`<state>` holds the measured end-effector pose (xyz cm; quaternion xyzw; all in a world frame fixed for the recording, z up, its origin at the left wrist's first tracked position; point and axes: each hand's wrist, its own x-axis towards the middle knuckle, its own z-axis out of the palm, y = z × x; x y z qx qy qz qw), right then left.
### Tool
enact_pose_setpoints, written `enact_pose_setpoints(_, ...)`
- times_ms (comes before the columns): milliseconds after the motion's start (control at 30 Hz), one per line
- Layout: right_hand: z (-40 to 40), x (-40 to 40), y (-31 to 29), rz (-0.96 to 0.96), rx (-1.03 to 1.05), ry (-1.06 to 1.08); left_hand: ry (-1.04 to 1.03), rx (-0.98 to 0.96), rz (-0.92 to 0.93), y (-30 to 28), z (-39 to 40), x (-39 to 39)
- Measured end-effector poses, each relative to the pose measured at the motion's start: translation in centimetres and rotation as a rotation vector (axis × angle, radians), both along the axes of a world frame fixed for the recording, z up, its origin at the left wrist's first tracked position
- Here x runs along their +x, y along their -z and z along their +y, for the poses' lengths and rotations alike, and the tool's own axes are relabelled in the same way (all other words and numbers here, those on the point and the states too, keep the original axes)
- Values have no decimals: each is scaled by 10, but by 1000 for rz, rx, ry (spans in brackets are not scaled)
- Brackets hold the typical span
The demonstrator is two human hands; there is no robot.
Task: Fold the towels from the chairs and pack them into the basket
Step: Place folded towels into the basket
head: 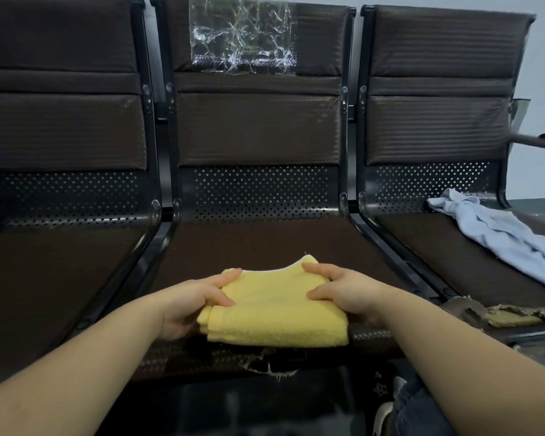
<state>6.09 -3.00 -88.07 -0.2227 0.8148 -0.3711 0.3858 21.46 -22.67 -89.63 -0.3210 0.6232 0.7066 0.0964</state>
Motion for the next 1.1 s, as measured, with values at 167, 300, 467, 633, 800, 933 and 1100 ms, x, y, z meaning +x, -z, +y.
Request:
enact_pose_setpoints(167,13,-3,-3,-9,-37,3,43,-130,27,-7,9,-2)
enact_pose_setpoints(300,33,-7,-12,-21,-142,68,69,-278,97,-16,24,-7)
enact_pose_setpoints(467,74,-17,-23,-4,-232,158,90,-318,176,-25,53,-29)
enact_pose_setpoints(633,135,-25,-30,-48,-322,283,227,-373,219,-42,92,-73)
enact_pose_setpoints(800,191,-33,-38,-24,-417,439,320,-421,294,-63,130,-123)
enact_pose_setpoints(933,240,-35,-47,61,-408,549,447,-372,320,-72,175,-156)
enact_pose_setpoints(1100,316,-26,-48,115,-376,667,636,-342,302,-71,244,-184)
